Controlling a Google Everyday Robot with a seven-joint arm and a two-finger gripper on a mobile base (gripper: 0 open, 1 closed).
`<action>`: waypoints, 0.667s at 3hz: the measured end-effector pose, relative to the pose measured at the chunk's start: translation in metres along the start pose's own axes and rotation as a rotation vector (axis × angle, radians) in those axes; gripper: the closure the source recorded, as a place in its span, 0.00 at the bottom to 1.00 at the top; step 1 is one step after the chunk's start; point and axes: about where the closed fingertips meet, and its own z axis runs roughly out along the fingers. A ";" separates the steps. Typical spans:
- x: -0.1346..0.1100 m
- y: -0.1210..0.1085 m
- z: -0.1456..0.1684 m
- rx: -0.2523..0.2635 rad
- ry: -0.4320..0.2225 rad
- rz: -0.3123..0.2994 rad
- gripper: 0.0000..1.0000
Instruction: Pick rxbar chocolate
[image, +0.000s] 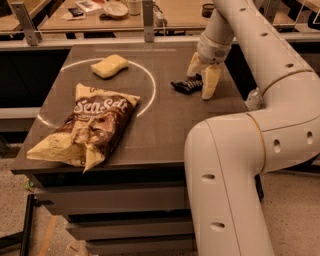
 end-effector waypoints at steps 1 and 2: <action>0.000 0.000 -0.001 0.000 0.000 0.001 0.45; 0.000 0.001 -0.002 0.000 0.001 0.001 0.46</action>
Offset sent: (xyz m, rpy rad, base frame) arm -0.1710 0.0234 0.1485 0.0167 -0.3171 0.3777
